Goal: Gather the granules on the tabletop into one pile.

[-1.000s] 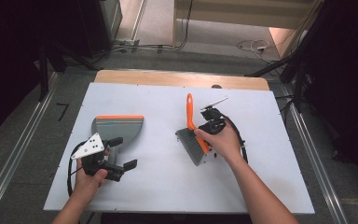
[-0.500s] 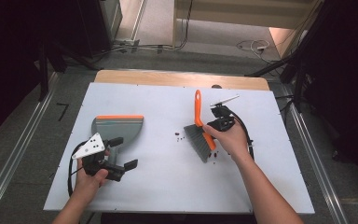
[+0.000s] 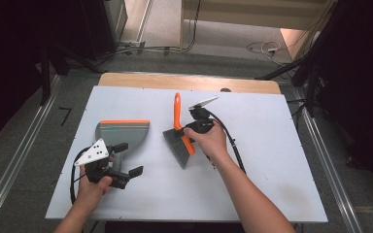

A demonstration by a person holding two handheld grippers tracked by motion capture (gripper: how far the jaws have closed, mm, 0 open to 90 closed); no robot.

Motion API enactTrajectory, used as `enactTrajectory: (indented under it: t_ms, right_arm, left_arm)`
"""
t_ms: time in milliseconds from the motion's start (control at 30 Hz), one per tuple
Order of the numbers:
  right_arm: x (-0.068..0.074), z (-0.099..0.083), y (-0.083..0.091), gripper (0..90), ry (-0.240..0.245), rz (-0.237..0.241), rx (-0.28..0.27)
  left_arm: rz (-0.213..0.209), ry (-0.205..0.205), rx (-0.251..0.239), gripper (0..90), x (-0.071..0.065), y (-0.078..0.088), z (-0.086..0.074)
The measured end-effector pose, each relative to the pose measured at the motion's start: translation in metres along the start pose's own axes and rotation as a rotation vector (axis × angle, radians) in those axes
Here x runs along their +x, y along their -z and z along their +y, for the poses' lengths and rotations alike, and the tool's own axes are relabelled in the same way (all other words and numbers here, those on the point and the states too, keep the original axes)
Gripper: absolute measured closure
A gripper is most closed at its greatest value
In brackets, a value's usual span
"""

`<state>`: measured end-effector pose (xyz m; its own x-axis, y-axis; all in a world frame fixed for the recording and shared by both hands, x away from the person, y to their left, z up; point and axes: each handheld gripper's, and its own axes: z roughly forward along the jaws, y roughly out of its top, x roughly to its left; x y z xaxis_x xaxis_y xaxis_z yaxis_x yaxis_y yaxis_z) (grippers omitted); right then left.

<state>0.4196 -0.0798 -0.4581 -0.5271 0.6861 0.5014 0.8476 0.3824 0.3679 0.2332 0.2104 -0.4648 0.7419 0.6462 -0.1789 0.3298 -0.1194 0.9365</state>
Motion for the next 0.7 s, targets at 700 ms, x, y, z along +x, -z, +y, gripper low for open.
enactTrajectory:
  t_ms: [700]
  right_arm:
    - [-0.053, -0.016, 0.031, 67.3, -0.158, -0.151, -0.043]
  left_arm:
    - [0.004, -0.002, 0.008, 0.3, -0.002, -0.002, 0.000]
